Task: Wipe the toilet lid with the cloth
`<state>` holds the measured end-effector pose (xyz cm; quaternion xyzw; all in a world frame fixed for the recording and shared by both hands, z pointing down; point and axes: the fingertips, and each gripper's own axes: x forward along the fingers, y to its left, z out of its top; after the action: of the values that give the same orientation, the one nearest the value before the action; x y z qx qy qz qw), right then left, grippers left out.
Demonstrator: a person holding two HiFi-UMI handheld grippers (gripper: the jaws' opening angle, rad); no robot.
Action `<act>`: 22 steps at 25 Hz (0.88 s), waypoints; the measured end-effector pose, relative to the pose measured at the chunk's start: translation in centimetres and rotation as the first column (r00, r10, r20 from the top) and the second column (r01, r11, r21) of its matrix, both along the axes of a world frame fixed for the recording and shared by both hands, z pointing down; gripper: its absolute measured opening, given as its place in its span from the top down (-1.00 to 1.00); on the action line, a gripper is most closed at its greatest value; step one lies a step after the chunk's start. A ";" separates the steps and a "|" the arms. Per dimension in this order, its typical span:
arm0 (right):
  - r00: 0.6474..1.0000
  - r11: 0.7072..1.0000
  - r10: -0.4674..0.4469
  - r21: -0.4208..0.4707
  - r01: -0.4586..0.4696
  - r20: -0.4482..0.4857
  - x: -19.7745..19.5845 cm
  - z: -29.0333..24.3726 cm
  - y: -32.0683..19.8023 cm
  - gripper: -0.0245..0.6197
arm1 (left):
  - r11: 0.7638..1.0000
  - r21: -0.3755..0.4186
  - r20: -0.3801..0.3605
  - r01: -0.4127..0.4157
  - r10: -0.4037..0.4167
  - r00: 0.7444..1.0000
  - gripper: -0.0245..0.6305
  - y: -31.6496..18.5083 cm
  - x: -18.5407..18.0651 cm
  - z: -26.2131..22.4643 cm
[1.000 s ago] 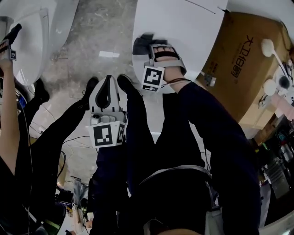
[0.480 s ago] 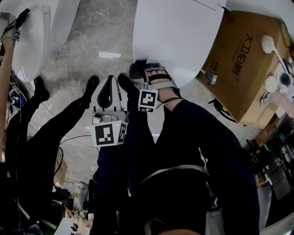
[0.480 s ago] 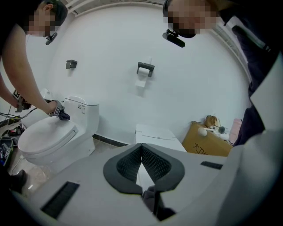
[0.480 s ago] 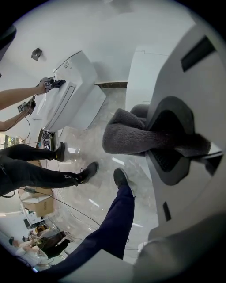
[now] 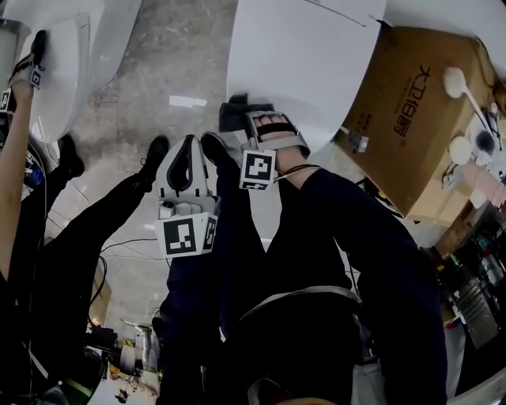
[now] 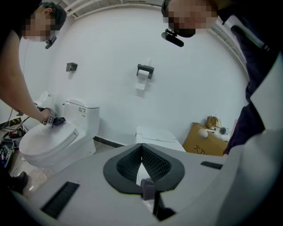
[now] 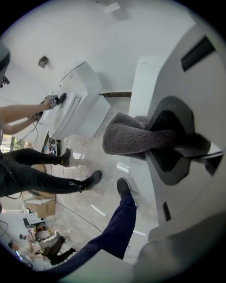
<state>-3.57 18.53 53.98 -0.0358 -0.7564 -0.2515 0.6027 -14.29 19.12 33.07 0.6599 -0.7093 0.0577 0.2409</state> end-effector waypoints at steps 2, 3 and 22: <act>0.999 0.998 0.035 0.049 -0.036 0.033 -0.6 -0.7 -3.7 0.70 | 1.000 -0.001 0.004 0.004 -0.004 1.000 0.88 -0.1 -0.1 -0.2; 0.998 0.996 0.045 0.080 -0.048 0.044 -0.9 -1.1 -5.8 0.70 | 1.000 -0.001 0.007 0.009 -0.009 1.000 0.88 -0.2 -0.2 -0.2; 0.989 0.918 0.096 0.375 -0.130 0.109 -8.7 -3.0 -35.9 0.70 | 0.987 -0.076 0.030 0.141 -0.139 0.990 0.88 0.5 -2.1 1.1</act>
<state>-12.28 -17.42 50.96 0.1367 -0.7198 -0.3598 0.5777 -16.43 19.58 34.14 0.5980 -0.7539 0.0763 0.2613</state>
